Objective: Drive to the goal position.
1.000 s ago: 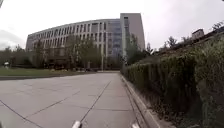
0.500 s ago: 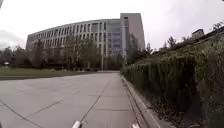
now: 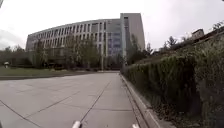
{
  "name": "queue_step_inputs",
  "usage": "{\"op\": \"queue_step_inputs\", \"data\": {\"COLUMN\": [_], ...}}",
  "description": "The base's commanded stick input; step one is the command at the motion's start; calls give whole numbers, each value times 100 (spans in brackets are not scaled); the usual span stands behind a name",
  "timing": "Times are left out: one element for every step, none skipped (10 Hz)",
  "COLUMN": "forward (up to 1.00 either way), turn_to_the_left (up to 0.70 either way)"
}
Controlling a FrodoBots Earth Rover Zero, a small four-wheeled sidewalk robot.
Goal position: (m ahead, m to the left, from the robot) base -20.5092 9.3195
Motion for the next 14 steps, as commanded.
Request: {"op": "queue_step_inputs", "data": {"forward": [6, 6, 6, 7, 7, 7, 7, 7, 7, 7, 7, 7, 6, 7], "turn_to_the_left": [0, 0, 0, 0, 0, 0, 0, 0, 0, 0, 0, 0, 0, 0]}}
